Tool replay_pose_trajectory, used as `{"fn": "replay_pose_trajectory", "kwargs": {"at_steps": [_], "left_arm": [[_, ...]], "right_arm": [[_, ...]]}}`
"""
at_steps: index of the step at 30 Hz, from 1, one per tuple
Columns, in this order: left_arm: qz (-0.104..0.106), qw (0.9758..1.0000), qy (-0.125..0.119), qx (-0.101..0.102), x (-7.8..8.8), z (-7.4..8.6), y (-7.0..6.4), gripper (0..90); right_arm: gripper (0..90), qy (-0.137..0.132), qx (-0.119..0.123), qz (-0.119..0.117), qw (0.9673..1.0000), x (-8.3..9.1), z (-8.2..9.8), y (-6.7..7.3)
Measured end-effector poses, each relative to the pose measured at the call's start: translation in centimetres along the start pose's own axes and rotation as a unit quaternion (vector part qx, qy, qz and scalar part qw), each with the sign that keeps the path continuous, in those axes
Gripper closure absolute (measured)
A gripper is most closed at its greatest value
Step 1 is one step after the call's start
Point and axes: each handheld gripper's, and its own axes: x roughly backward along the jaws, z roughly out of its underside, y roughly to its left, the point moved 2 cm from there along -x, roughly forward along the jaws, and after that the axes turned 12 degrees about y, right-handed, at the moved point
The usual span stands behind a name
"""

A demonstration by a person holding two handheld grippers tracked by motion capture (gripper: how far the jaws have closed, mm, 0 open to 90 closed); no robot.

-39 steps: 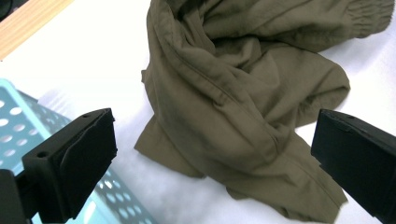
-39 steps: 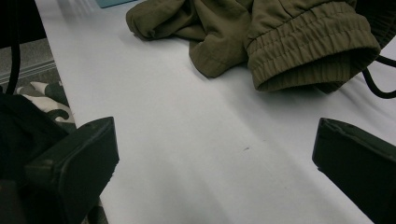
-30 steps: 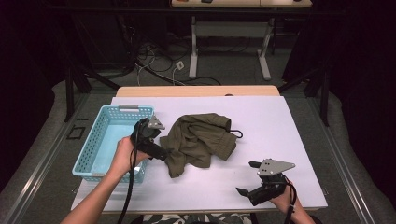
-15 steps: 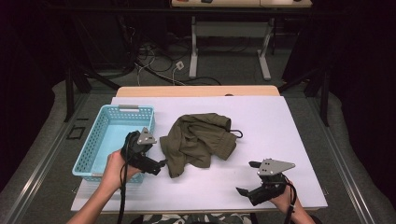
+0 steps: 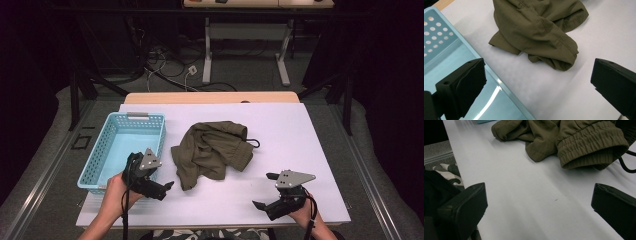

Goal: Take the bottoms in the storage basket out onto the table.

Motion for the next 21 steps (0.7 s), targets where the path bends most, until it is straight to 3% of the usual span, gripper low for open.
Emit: {"fn": "replay_pose_trajectory", "kwargs": {"at_steps": [14,21], "left_arm": [[-0.004,0.9998,-0.017,0.014,1.3,2.6,-0.8,0.0],[-0.003,0.9991,-0.029,0.031,1.8,4.1,-1.1,0.0]], "right_arm": [[0.3,0.0,0.0,0.0,1.0,0.0,0.0,0.0],[0.3,0.001,0.001,0.0,1.0,0.0,0.0,0.0]]}}
